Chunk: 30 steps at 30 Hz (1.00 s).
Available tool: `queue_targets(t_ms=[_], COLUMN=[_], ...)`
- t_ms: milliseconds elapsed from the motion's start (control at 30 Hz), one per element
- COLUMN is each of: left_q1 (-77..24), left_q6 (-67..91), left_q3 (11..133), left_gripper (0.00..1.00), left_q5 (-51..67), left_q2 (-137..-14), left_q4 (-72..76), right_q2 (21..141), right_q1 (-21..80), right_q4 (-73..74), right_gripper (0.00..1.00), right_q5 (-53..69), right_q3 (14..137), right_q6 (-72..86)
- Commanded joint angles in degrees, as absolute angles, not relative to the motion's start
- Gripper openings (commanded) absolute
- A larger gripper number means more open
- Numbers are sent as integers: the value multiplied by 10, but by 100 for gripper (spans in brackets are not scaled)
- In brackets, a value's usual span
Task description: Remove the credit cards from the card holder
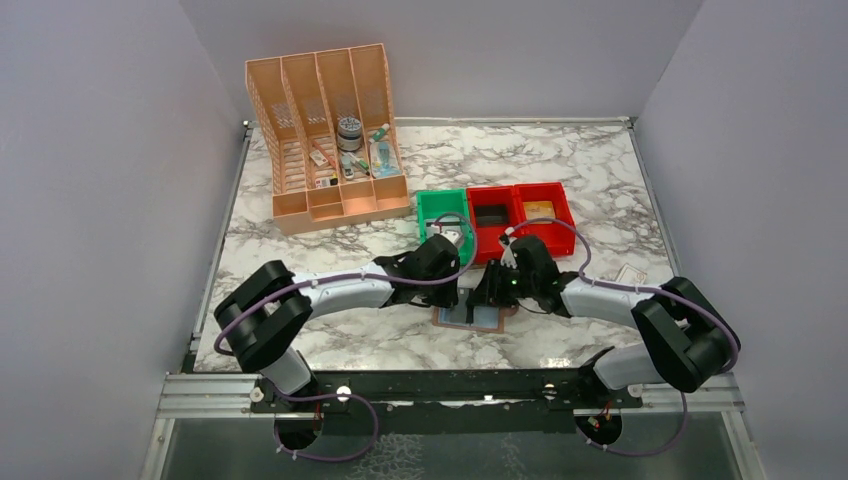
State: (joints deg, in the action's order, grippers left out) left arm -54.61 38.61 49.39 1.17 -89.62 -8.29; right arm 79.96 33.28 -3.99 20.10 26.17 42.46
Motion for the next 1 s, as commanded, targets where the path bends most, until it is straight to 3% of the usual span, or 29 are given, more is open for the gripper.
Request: queue_targets(t_ms=[0,167,400,667,967], left_q1=[-549,-549,-549,-550,-550], left_q6=[386,385,392,396,398], left_q3=[497,491,472,462,464], left_gripper=[25,18,16,14,14], left_q5=[47,27,16,10,10], left_q2=[-922,-939,-930,-925,-929], left_q4=[-58,-84,-88,-90,-90], right_q2=[811,818,834,819,770], right_q1=[332,332,332,328,285], right_q4=[-37,-45,-63,-127,-120], right_gripper=[28,29,25,1,1], right_q5=[167,172,191,247,264], right_q3=[241,240,241,216,187], right_q6=[428,429,441,459,451])
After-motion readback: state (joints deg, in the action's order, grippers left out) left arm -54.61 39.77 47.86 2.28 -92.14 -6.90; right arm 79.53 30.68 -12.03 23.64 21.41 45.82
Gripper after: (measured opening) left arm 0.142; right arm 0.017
